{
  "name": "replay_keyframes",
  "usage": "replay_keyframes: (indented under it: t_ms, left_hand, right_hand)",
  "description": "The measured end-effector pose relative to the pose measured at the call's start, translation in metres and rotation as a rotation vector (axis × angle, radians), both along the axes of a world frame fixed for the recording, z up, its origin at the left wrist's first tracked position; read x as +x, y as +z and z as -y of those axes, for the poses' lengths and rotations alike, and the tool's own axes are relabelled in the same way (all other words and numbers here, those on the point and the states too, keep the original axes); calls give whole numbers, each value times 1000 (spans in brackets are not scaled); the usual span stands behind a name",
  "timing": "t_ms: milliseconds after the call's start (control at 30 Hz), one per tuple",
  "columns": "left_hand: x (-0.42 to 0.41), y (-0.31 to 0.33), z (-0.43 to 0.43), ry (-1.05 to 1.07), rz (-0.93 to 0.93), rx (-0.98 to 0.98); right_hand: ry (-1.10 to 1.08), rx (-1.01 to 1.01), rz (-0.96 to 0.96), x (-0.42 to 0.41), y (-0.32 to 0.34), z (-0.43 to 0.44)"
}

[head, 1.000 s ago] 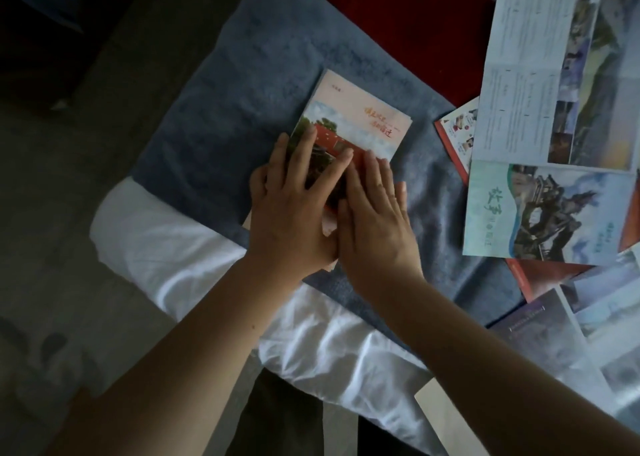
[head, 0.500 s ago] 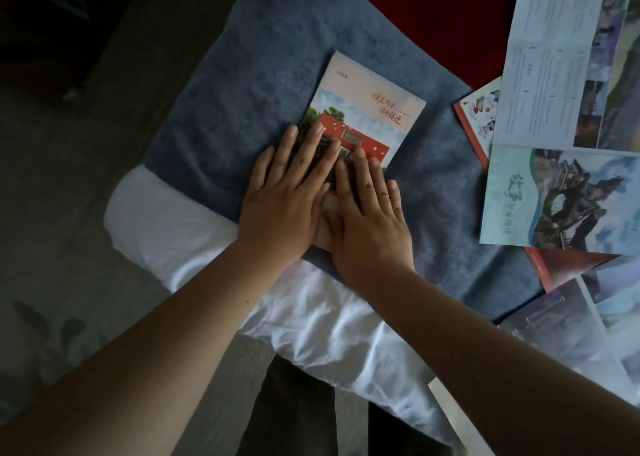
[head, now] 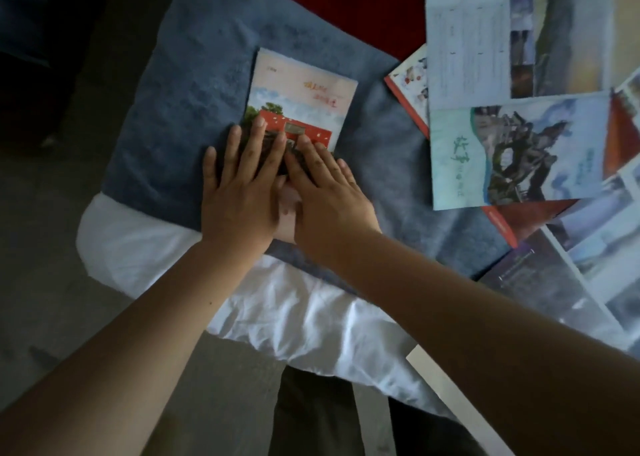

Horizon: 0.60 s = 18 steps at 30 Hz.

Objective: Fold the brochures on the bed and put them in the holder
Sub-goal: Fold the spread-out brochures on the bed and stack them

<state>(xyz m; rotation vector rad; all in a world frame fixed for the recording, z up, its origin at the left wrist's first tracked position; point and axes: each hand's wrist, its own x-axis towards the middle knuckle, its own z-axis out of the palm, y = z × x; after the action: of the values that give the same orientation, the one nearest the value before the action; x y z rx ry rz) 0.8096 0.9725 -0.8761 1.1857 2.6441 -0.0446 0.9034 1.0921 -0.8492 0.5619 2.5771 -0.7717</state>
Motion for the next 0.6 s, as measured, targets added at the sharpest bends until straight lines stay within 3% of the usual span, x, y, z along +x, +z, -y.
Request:
replay_keyframes:
  t_ms: [200,433,600]
  left_hand:
    - [16,25,-26,22,24,3]
    - [87,38,-103,-85,104,151]
    - [132,39,-159,-210,120,207]
  right_hand:
    - [70,58,-83,59,10,-35]
    - [-117,326,-79,144,15,-90]
    - [-323,319,26,183,10,-140]
